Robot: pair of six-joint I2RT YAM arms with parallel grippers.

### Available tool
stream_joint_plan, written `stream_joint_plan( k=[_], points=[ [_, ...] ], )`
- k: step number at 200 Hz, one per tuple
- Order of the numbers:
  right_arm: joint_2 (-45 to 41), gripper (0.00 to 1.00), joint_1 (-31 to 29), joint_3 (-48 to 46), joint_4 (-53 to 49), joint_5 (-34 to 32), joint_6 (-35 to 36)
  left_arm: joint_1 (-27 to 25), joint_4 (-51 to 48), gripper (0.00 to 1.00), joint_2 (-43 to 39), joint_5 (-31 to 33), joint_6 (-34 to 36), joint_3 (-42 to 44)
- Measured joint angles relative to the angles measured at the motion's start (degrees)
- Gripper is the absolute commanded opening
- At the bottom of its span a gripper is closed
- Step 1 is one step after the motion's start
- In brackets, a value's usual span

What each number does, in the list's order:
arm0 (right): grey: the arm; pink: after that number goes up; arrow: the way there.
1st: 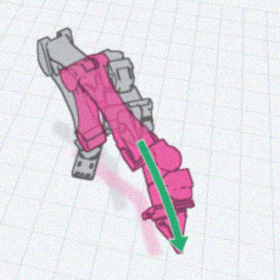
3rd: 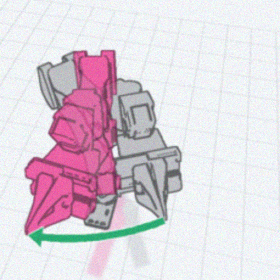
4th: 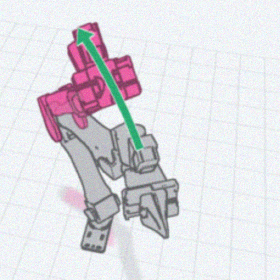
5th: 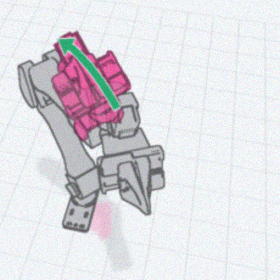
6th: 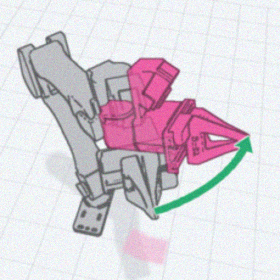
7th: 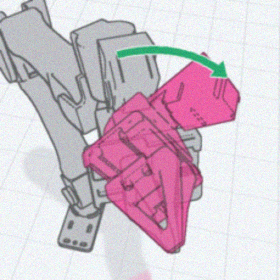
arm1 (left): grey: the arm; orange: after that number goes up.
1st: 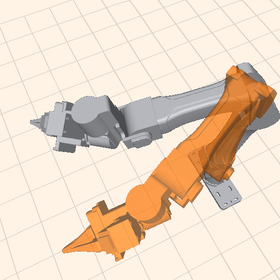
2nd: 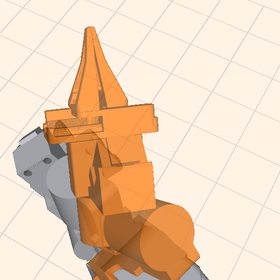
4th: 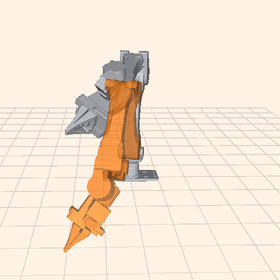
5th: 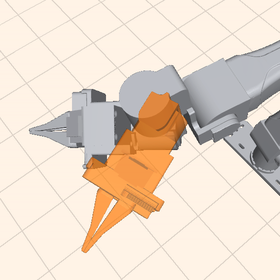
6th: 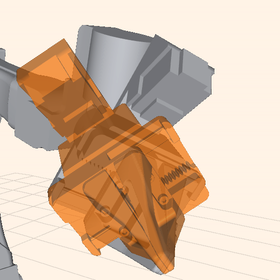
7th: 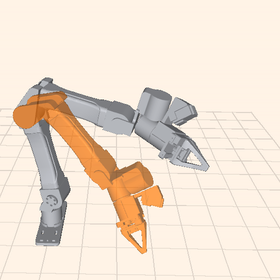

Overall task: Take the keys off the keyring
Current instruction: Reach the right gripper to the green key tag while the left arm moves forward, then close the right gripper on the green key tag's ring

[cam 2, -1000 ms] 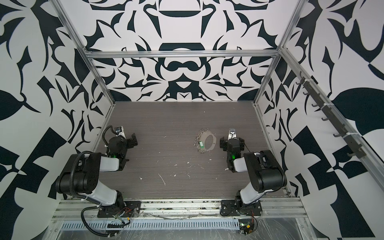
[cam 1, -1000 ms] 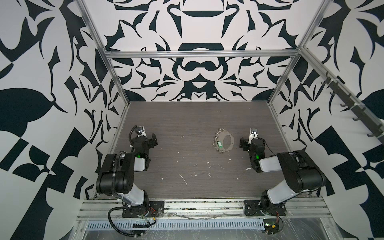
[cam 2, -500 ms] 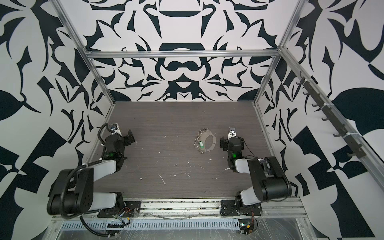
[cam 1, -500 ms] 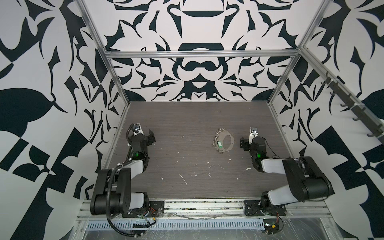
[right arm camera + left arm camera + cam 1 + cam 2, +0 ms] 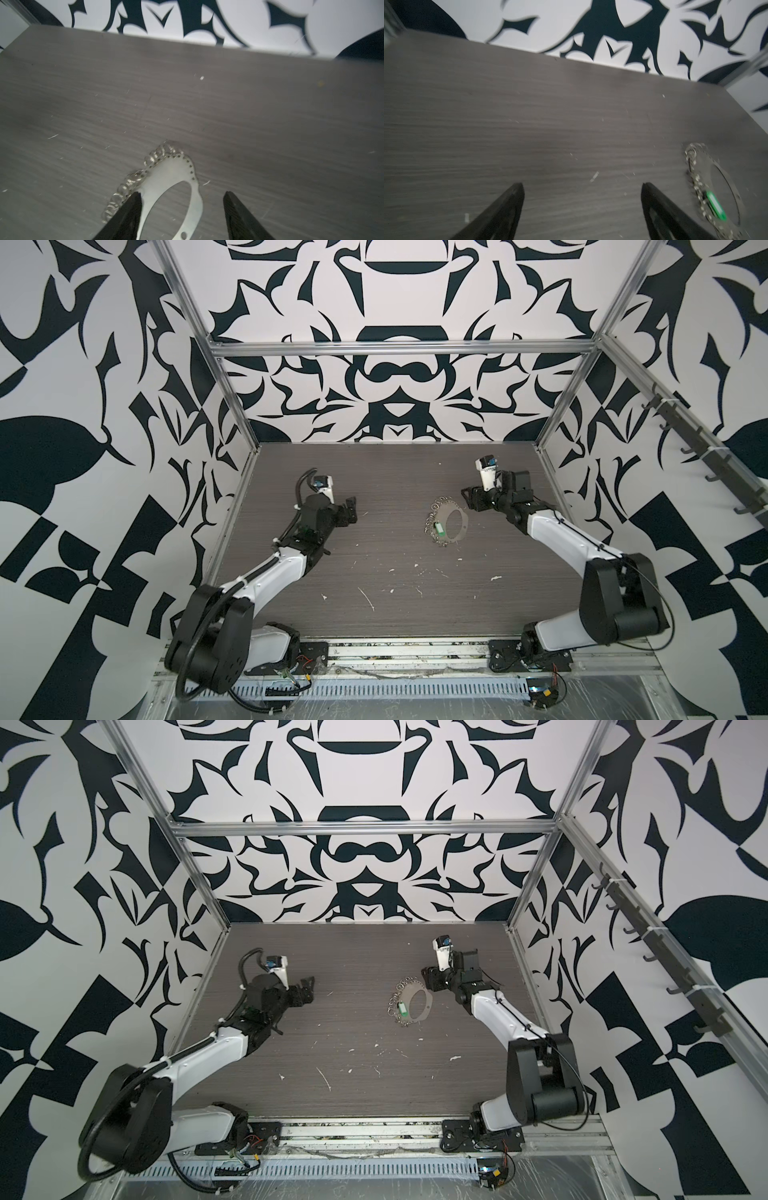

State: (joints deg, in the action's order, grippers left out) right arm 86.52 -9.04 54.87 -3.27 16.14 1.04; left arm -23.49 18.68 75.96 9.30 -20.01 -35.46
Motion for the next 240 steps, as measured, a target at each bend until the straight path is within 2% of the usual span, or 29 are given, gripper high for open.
stream_joint_plan(
  k=[33,90,94,115,210,240],
  points=[
    [8.8,0.40,-3.7,7.3,-10.6,3.5,3.1,-3.1,-2.9,0.86,5.6,-2.8,-2.6,-3.6],
    [18.2,0.30,-8.3,15.2,-19.7,6.2,6.4,-4.8,-4.1,0.86,7.0,-5.6,-5.0,-4.8],
    [18.6,0.28,-8.5,15.4,-20.1,6.3,6.5,-4.8,-4.1,0.82,7.0,-5.7,-5.2,-4.8],
    [20.2,0.22,-8.7,16.2,-21.4,6.4,6.8,-5.0,-4.3,0.81,7.0,-6.2,-5.8,-4.8],
    [25.1,0.19,-8.7,19.5,-23.8,7.2,7.1,-6.2,-4.5,0.79,8.2,-7.3,-7.1,-4.8],
    [26.1,0.15,-8.7,20.1,-24.0,7.9,7.5,-6.8,-4.9,0.79,8.9,-7.3,-7.1,-5.2]
  ],
)
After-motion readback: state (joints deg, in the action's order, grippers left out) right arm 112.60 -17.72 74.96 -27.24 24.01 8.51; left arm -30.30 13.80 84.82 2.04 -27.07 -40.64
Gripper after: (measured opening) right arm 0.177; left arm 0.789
